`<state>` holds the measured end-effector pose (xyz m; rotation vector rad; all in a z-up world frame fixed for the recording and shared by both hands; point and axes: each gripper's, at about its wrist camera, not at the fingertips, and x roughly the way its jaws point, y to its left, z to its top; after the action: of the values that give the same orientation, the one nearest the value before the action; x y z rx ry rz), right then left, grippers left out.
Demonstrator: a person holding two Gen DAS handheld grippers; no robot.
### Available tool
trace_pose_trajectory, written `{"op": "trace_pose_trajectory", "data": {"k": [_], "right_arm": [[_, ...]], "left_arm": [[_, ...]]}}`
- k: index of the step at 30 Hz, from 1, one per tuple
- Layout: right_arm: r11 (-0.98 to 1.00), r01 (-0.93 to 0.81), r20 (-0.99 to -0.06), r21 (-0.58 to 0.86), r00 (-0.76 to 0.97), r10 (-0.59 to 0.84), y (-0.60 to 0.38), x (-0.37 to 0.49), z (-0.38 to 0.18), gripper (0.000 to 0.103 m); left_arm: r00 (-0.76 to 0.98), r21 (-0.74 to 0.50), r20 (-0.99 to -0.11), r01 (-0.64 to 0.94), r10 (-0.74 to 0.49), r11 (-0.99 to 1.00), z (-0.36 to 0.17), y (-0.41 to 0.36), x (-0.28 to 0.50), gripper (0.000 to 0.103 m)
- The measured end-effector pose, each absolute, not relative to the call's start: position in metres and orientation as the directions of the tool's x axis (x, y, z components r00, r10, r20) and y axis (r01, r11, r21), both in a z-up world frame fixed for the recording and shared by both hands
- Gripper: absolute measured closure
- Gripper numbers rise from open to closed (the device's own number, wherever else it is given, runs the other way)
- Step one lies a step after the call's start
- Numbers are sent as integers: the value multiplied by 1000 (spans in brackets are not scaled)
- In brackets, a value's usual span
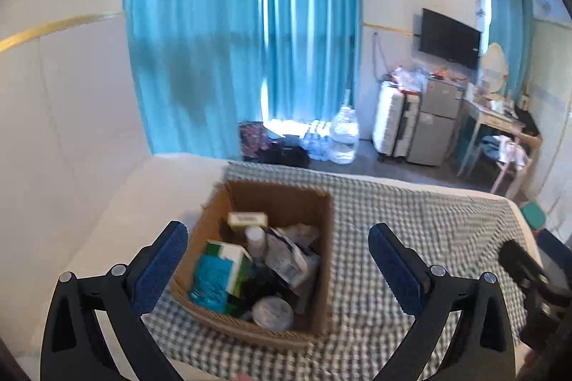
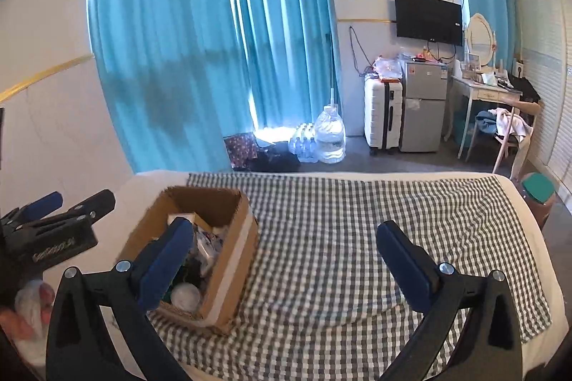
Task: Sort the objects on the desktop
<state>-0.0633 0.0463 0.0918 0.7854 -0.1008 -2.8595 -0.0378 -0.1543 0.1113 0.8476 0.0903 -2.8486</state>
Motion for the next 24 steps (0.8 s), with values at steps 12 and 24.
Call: {"op": "trace_pose_trajectory", "data": {"k": [12,24], "right_arm": [[-995,31,-594,89,-801,-79,58,-68,3,0],[-995,49,-623,89,-777,-94,51,-67,-14,0]], "left_arm": [[-783,42,-600,177,-167,-983,35,-134,-23,0],[-754,51,-625,219,-202,-974,8,-138,-22,0]]}}
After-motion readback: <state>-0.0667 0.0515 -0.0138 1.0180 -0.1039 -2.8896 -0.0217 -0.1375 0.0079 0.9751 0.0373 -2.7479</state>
